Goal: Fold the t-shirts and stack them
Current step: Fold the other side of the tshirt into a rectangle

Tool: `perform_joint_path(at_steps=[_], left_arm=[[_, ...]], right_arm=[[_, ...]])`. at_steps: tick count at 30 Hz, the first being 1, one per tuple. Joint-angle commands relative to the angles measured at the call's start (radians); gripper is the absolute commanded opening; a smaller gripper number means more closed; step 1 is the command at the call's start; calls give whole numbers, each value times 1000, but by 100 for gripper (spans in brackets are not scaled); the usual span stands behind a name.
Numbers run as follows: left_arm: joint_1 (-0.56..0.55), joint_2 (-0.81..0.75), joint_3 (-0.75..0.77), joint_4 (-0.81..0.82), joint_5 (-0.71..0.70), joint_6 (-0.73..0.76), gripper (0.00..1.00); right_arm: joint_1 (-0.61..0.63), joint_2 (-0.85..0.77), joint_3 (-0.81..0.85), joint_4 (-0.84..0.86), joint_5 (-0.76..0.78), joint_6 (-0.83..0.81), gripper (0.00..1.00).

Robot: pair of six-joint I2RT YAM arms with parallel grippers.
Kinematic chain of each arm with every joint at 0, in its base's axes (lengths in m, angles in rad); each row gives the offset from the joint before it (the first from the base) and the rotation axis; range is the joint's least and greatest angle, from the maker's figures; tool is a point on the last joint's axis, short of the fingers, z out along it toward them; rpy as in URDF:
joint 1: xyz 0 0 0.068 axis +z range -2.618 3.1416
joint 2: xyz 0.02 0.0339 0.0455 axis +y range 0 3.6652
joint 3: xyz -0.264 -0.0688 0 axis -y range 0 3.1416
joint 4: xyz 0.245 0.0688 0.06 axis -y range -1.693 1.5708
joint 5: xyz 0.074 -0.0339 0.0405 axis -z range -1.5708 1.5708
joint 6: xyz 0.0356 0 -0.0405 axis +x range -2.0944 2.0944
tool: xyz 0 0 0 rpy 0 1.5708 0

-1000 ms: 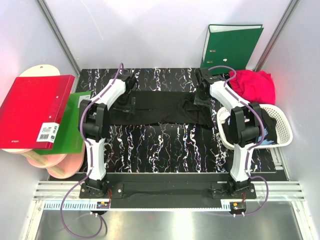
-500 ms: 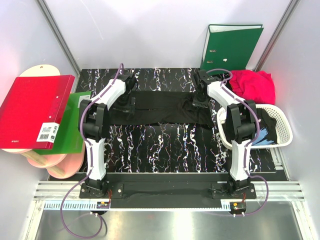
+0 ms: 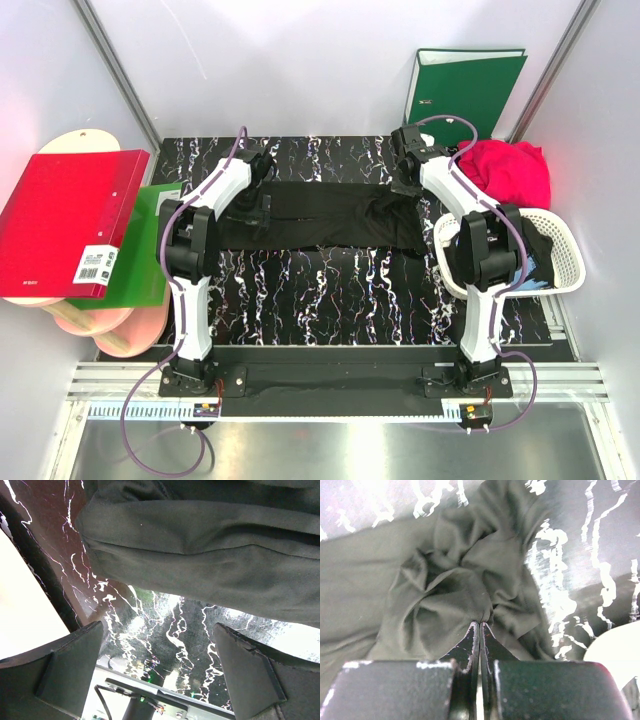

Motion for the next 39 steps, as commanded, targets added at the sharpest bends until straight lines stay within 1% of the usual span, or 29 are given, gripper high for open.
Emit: perform_joint_path(at_steps=[1, 4, 7, 11, 14, 17, 20, 23, 24, 27, 28, 31, 34, 35, 36, 37, 38, 39], left_arm=[[-2, -11, -5, 17, -17, 16, 99], [-2, -16, -11, 18, -19, 17, 99], [-2, -16, -14, 20, -19, 19, 99], [-2, -17, -16, 20, -17, 19, 99], [-2, -20, -20, 17, -20, 19, 99], [-2, -26, -26, 18, -25, 17, 99], [-2, -28, -34, 18, -26, 16, 99], [-2, -26, -32, 18, -26, 17, 99], [-2, -26, -29, 15, -26, 19, 99], [-2, -27, -22, 17, -28, 17, 99], [-2, -23, -22, 15, -30, 17, 99], [-2, -16, -14, 14, -28, 16, 99], [-2, -11, -8, 12, -26, 16, 99], [-2, -10, -3, 12, -25, 16, 99], [-2, -10, 0, 13, -23, 16, 99], [-2, -10, 3, 12, -19, 16, 99], [-2, -10, 12, 13, -14, 17, 99], [-2, -10, 18, 12, -10, 17, 99]], right_arm=[[-14, 20, 44, 37, 147, -13, 0], [-22, 46, 55, 43, 213, -17, 0], [-36, 66, 72, 60, 238, -30, 0], [-36, 74, 90, 175, 212, -95, 0], [-37, 104, 138, 218, 195, -132, 0], [-40, 142, 224, 234, 171, -160, 0], [-47, 190, 265, 241, 180, -162, 0], [-57, 230, 274, 222, 233, -146, 0], [-60, 242, 282, 203, 270, -146, 0], [-65, 281, 314, 119, 312, -129, 0], [-65, 287, 321, 76, 313, -123, 0], [-67, 301, 325, 21, 309, -96, 0], [-67, 284, 296, 5, 275, -79, 0], [-68, 279, 295, -4, 266, -74, 15], [-70, 276, 293, -16, 231, -73, 27], [-70, 267, 285, -30, 227, -60, 40], [-70, 229, 258, -29, 218, -54, 65], [-70, 203, 241, -29, 205, -45, 74]])
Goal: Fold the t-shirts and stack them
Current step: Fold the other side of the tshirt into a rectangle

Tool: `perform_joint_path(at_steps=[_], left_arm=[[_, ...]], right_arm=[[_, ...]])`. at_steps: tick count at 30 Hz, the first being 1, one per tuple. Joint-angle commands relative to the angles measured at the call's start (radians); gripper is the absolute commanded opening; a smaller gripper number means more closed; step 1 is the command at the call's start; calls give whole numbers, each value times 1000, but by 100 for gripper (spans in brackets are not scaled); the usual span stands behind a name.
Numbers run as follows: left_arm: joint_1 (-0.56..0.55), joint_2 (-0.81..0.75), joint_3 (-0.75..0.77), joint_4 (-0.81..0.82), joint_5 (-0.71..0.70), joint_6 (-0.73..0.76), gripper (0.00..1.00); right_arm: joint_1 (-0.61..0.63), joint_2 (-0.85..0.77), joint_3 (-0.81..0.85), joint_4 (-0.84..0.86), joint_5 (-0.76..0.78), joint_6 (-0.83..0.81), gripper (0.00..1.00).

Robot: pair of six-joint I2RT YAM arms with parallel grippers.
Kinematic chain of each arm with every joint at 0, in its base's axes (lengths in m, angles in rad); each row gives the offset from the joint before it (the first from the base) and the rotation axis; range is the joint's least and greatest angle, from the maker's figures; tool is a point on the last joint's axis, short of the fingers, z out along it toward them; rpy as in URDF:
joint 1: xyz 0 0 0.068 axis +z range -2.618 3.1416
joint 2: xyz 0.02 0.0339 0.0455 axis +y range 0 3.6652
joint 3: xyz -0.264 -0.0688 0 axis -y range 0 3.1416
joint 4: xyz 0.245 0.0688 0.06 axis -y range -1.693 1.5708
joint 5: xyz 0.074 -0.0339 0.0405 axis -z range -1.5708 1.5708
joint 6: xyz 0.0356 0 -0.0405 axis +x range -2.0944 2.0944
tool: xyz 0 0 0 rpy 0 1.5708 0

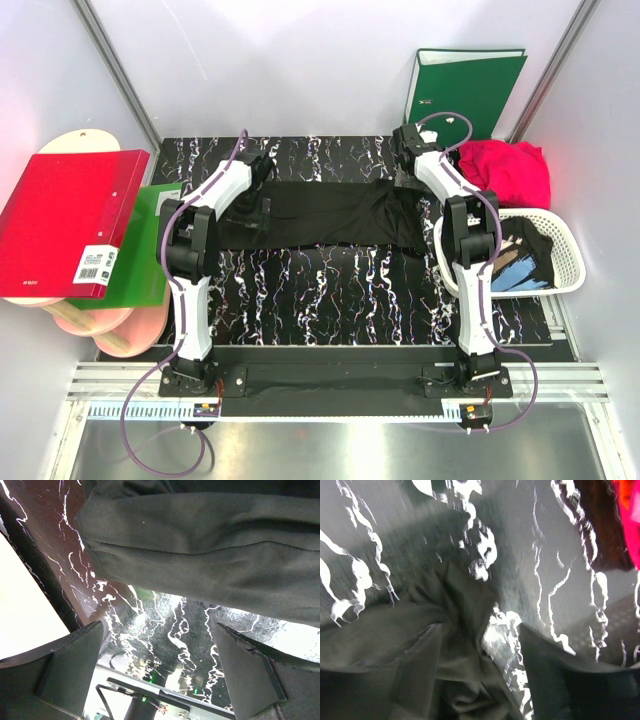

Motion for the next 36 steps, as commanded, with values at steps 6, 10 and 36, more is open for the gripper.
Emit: perform_joint_path(at_steps=[6, 10, 36], left_arm=[[-2, 4, 133, 0, 49, 17, 99], [-4, 35, 162, -4, 61, 24, 99], [-15, 84, 154, -6, 112, 28, 0]], right_arm=[[-5, -365, -176, -17, -108, 53, 100], [-5, -520, -295, -29, -172, 45, 100], [6, -206, -305, -440, -389, 33, 0]])
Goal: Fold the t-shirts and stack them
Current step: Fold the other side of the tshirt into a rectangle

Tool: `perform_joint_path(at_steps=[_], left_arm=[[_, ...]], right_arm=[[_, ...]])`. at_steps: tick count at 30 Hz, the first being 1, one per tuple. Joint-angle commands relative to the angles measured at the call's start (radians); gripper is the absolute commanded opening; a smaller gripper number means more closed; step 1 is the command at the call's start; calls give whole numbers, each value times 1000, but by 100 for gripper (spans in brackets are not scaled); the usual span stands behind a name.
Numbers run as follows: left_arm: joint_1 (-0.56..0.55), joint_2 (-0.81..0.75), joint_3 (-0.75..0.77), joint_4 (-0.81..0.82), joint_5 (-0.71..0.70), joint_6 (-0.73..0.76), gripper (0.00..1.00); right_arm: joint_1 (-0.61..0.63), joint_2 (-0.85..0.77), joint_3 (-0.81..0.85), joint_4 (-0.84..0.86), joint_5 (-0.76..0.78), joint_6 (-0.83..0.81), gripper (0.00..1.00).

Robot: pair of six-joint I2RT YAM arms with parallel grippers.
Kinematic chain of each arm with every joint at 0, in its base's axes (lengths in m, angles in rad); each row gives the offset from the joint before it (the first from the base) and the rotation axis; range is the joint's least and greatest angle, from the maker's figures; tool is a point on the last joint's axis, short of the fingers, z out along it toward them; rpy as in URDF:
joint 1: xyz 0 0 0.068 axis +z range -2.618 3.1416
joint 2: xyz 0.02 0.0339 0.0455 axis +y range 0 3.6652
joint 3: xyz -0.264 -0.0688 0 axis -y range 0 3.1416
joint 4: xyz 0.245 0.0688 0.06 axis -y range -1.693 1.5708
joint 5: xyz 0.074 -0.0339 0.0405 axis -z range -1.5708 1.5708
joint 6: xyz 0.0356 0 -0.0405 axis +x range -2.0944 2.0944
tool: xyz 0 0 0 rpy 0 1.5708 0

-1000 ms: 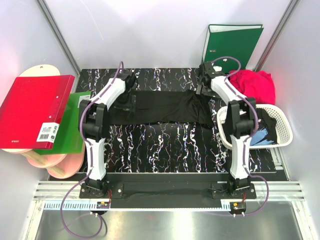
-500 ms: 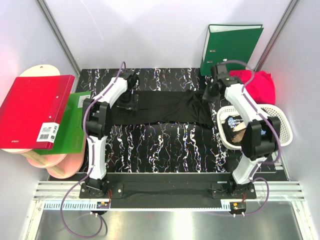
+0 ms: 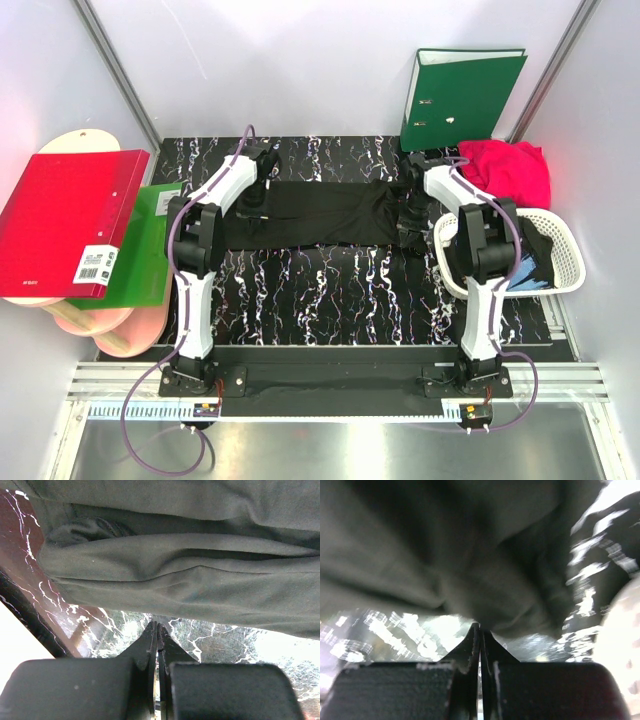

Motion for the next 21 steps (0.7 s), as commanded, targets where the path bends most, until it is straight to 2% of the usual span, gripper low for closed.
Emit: perform_joint_path(at_steps=[1, 7, 13, 18, 21], left_arm=[[-2, 2, 20, -6, -1, 2, 0], [-2, -2, 12, -8, -18, 3, 0], [-2, -3, 10, -8, -16, 5, 0], [-2, -9, 7, -8, -15, 6, 0], [-2, -34, 24, -5, -19, 6, 0]], right_arm=[[3, 64, 132, -128, 226, 4, 0], [0, 90, 211, -130, 455, 44, 0], [-23, 141, 226, -127, 592, 49, 0], [-26, 153, 269, -110, 606, 51, 0], [-24, 79, 283, -64, 541, 37, 0]])
